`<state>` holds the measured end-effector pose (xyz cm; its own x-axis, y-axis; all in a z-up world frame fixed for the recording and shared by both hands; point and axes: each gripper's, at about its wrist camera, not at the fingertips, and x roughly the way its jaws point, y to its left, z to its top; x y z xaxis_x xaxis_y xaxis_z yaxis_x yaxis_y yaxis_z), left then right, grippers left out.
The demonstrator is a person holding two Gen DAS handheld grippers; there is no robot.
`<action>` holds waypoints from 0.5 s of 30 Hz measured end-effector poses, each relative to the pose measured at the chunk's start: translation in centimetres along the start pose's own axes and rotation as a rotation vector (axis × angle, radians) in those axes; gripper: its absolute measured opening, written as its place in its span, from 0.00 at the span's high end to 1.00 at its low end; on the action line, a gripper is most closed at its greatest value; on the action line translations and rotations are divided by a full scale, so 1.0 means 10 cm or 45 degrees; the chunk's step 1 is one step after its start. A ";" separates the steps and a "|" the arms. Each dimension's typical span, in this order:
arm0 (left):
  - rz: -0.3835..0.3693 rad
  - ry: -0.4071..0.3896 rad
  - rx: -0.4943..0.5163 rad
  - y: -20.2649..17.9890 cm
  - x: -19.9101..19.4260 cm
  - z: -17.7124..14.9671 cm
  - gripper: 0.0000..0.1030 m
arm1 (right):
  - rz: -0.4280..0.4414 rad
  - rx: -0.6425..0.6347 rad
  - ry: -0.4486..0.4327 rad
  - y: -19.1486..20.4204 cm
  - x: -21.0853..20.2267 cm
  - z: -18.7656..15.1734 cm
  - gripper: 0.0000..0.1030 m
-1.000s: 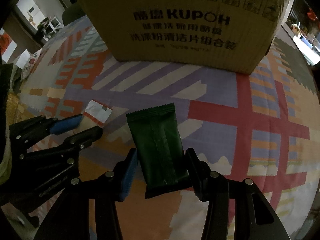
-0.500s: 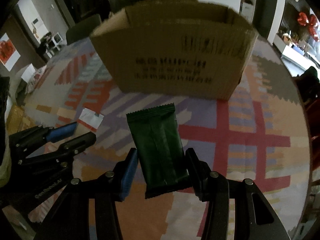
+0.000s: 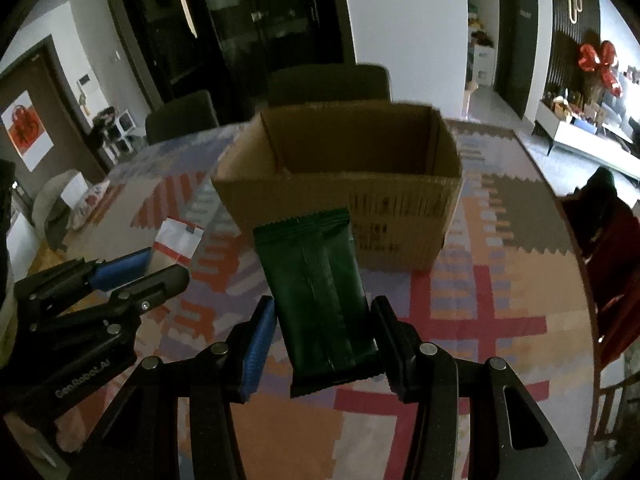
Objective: Organize snacks
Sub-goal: 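Carry the dark green bag and white packet over the box and release them inside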
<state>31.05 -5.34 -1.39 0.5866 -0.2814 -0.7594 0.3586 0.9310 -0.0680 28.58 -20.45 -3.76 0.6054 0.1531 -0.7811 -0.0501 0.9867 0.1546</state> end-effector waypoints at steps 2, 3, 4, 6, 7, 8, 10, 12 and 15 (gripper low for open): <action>0.003 -0.024 0.004 -0.01 -0.06 0.06 0.66 | -0.003 -0.008 -0.034 0.01 -0.07 0.05 0.52; 0.006 -0.035 0.006 -0.01 -0.08 0.09 0.66 | -0.006 -0.011 -0.051 0.01 -0.11 0.07 0.52; 0.008 -0.047 0.007 -0.02 -0.11 0.12 0.66 | -0.006 -0.013 -0.064 0.02 -0.14 0.09 0.52; 0.007 -0.070 0.008 -0.02 -0.15 0.18 0.66 | -0.006 -0.013 -0.094 0.02 -0.21 0.15 0.52; 0.007 -0.082 0.012 -0.02 -0.17 0.22 0.66 | -0.002 -0.013 -0.103 0.02 -0.23 0.18 0.52; 0.008 -0.094 0.014 -0.02 -0.19 0.25 0.66 | 0.001 -0.017 -0.116 0.02 -0.26 0.21 0.52; 0.011 -0.115 0.015 -0.02 -0.22 0.32 0.66 | 0.000 -0.021 -0.136 0.03 -0.29 0.27 0.52; 0.016 -0.131 0.013 0.00 -0.24 0.40 0.66 | 0.001 -0.026 -0.152 0.03 -0.31 0.34 0.52; 0.020 -0.148 0.015 0.00 -0.27 0.53 0.66 | 0.001 -0.033 -0.173 0.02 -0.33 0.47 0.52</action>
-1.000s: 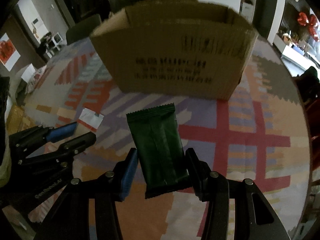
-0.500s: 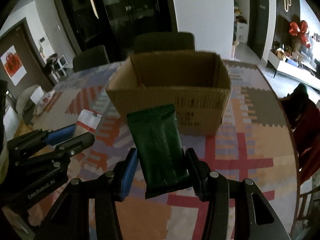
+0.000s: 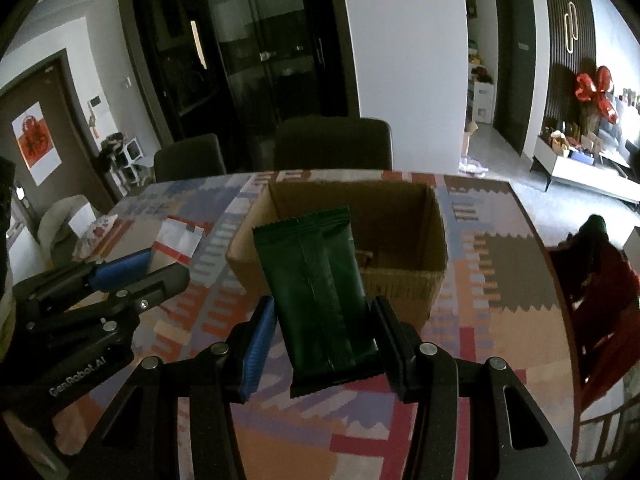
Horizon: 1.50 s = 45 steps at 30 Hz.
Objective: Organize snacks
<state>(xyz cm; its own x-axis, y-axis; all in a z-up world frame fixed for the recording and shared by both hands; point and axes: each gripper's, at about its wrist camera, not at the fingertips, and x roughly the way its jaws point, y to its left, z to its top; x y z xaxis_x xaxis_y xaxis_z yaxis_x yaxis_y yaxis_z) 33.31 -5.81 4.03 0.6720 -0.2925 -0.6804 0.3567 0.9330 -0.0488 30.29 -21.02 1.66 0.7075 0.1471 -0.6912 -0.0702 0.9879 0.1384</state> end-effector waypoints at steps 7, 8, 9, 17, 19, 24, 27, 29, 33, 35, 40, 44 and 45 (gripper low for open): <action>-0.009 0.009 -0.003 0.04 0.15 0.31 0.66 | 0.005 -0.005 0.036 -0.07 0.15 0.29 0.52; -0.009 0.016 -0.003 0.04 0.19 0.36 0.66 | 0.005 -0.003 0.044 -0.09 0.19 0.33 0.52; -0.012 0.024 -0.007 0.05 0.23 0.40 0.66 | 0.012 0.005 0.052 -0.11 0.23 0.38 0.52; -0.015 0.117 -0.041 0.12 0.64 0.68 0.65 | -0.034 -0.010 0.108 -0.22 0.52 0.68 0.51; 0.006 0.134 -0.046 0.13 0.73 0.73 0.61 | -0.042 -0.006 0.115 -0.25 0.58 0.74 0.51; 0.048 0.138 -0.060 0.15 0.83 0.75 0.38 | -0.065 0.045 0.169 -0.38 0.74 0.83 0.39; 0.065 0.128 -0.051 0.14 0.77 0.69 0.35 | -0.092 0.066 0.165 -0.44 0.75 0.81 0.36; 0.081 0.119 -0.037 0.13 0.71 0.63 0.33 | -0.105 0.059 0.159 -0.43 0.71 0.77 0.36; 0.143 0.082 -0.019 0.13 0.54 0.51 0.21 | -0.139 0.010 0.114 -0.33 0.54 0.66 0.31; 0.168 0.045 -0.020 0.13 0.40 0.43 0.20 | -0.160 0.004 0.079 -0.27 0.41 0.58 0.27; 0.176 -0.042 -0.016 0.09 0.02 0.21 0.13 | -0.184 0.039 0.011 -0.19 0.08 0.36 0.24; 0.187 -0.089 0.007 0.04 -0.24 0.02 0.09 | -0.194 0.075 -0.036 -0.13 -0.17 0.15 0.20; 0.185 -0.098 0.008 0.03 -0.31 -0.03 0.08 | -0.195 0.082 -0.047 -0.11 -0.24 0.09 0.20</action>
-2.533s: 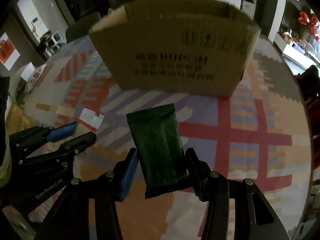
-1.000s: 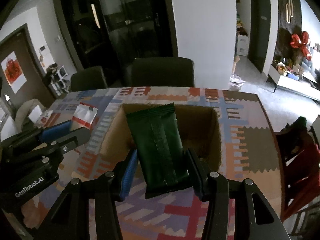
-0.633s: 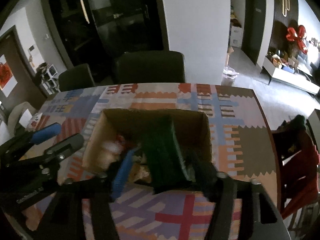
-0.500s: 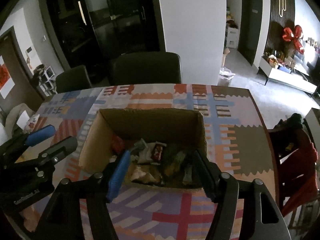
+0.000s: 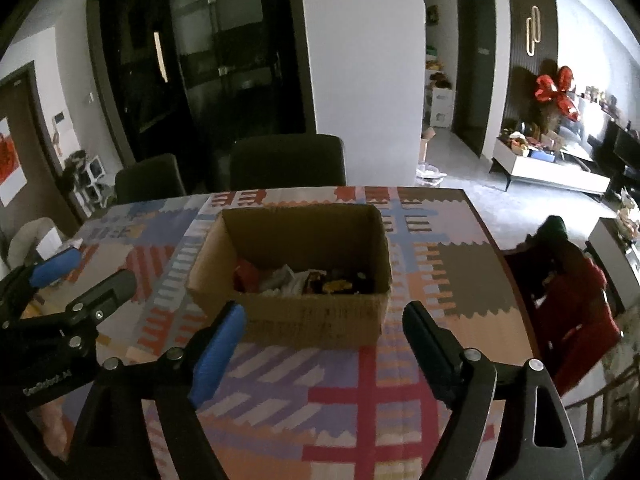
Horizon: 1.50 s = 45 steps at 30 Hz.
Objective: Organize snacks
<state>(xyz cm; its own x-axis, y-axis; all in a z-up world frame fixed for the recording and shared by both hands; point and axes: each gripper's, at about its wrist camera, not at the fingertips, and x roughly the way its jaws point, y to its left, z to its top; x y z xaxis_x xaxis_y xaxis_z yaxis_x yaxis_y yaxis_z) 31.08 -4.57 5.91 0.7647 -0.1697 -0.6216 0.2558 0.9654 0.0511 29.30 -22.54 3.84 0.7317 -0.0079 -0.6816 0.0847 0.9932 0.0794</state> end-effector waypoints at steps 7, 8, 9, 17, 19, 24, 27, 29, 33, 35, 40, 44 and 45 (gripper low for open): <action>0.060 -0.094 -0.021 -0.10 -0.52 -0.43 0.01 | 0.017 0.021 -0.043 -0.03 -0.43 -0.38 0.18; 0.058 -0.097 -0.031 -0.12 -0.59 -0.48 0.01 | 0.014 0.019 -0.046 -0.04 -0.47 -0.42 0.18; 0.060 -0.099 -0.037 -0.14 -0.66 -0.52 0.01 | 0.013 0.009 -0.054 -0.04 -0.54 -0.47 0.18; 0.052 -0.136 -0.052 -0.29 -1.18 -0.86 0.00 | 0.041 -0.022 -0.157 -0.08 -1.08 -0.82 0.13; 0.052 -0.143 -0.065 -0.32 -1.30 -0.93 0.00 | 0.048 -0.042 -0.181 -0.08 -1.22 -0.91 0.13; 0.089 -0.178 -0.082 -0.37 -1.55 -1.04 0.00 | 0.052 -0.067 -0.216 -0.08 -1.46 -1.08 0.11; 0.102 -0.209 -0.084 -0.40 -1.70 -1.10 0.00 | 0.060 -0.085 -0.223 -0.07 -1.57 -1.16 0.11; 0.102 -0.223 -0.087 -0.43 -1.78 -1.12 0.00 | 0.080 -0.086 -0.214 -0.08 -1.63 -1.21 0.11; 0.104 -0.241 -0.092 -0.46 -1.91 -1.19 0.00 | 0.111 -0.081 -0.206 -0.12 -1.74 -1.33 0.11; 0.103 -0.245 -0.094 -0.48 -1.96 -1.21 0.00 | 0.114 -0.081 -0.206 -0.13 -1.76 -1.35 0.11; 0.095 -0.238 -0.101 -0.51 -2.02 -1.27 0.00 | 0.117 -0.082 -0.205 -0.16 -1.84 -1.45 0.11; 0.100 -0.236 -0.106 -0.53 -2.05 -1.30 0.00 | 0.117 -0.085 -0.205 -0.16 -1.88 -1.49 0.11; 0.097 -0.237 -0.109 -0.55 -2.07 -1.31 0.00 | 0.110 -0.090 -0.212 -0.17 -1.92 -1.52 0.11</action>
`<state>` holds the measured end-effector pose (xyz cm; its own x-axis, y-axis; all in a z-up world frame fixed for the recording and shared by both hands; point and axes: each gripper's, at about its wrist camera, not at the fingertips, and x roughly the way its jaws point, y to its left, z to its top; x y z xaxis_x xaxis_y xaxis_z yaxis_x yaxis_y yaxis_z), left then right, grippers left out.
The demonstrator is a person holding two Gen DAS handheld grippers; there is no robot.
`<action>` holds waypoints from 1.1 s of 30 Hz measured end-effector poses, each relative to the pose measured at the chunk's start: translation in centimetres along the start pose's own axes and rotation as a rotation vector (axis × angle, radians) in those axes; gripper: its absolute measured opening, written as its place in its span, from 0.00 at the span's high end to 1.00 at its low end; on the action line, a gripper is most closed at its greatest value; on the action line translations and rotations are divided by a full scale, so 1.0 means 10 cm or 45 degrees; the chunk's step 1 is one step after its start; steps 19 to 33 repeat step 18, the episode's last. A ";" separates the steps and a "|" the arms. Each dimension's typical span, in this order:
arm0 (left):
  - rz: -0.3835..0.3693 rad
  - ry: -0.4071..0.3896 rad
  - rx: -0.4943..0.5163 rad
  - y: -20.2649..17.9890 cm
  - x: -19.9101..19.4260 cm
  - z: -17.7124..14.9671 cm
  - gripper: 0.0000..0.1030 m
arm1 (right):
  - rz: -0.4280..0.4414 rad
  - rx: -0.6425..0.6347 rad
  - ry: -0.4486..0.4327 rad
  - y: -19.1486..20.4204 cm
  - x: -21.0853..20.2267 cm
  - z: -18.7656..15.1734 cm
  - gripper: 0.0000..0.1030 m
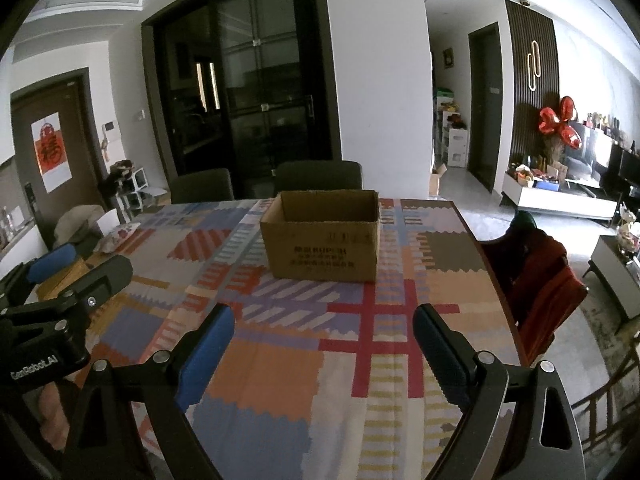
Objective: Organize snacks
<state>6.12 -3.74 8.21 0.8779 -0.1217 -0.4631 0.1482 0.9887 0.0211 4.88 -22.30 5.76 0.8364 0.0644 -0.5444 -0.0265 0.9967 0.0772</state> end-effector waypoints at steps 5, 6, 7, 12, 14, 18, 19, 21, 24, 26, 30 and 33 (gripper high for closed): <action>-0.012 0.018 -0.015 -0.02 -0.06 -0.08 0.00 | -0.010 -0.013 -0.009 0.01 -0.07 -0.04 0.11; -0.011 0.020 -0.017 -0.03 -0.07 -0.09 0.00 | -0.010 -0.013 -0.009 0.01 -0.07 -0.04 0.11; -0.010 0.022 -0.018 -0.04 -0.08 -0.09 0.00 | -0.009 -0.012 -0.008 0.01 -0.08 -0.05 0.11; -0.008 0.023 -0.017 -0.04 -0.08 -0.09 0.00 | -0.010 -0.013 -0.003 0.00 -0.10 -0.07 0.11; -0.011 0.022 -0.020 -0.04 -0.08 -0.10 0.00 | -0.010 -0.010 0.001 -0.01 -0.11 -0.08 0.11; -0.007 0.020 -0.022 -0.05 -0.09 -0.12 0.00 | -0.010 -0.008 0.009 -0.03 -0.10 -0.09 0.11; -0.007 0.020 -0.022 -0.05 -0.09 -0.12 0.00 | -0.010 -0.008 0.009 -0.03 -0.10 -0.09 0.11; -0.007 0.020 -0.022 -0.05 -0.09 -0.12 0.00 | -0.010 -0.008 0.009 -0.03 -0.10 -0.09 0.11; -0.007 0.020 -0.022 -0.05 -0.09 -0.12 0.00 | -0.010 -0.008 0.009 -0.03 -0.10 -0.09 0.11; -0.007 0.020 -0.022 -0.05 -0.09 -0.12 0.00 | -0.010 -0.008 0.009 -0.03 -0.10 -0.09 0.11; -0.007 0.020 -0.022 -0.05 -0.09 -0.12 0.00 | -0.010 -0.008 0.009 -0.03 -0.10 -0.09 0.11; -0.007 0.020 -0.022 -0.05 -0.09 -0.12 0.00 | -0.010 -0.008 0.009 -0.03 -0.10 -0.09 0.11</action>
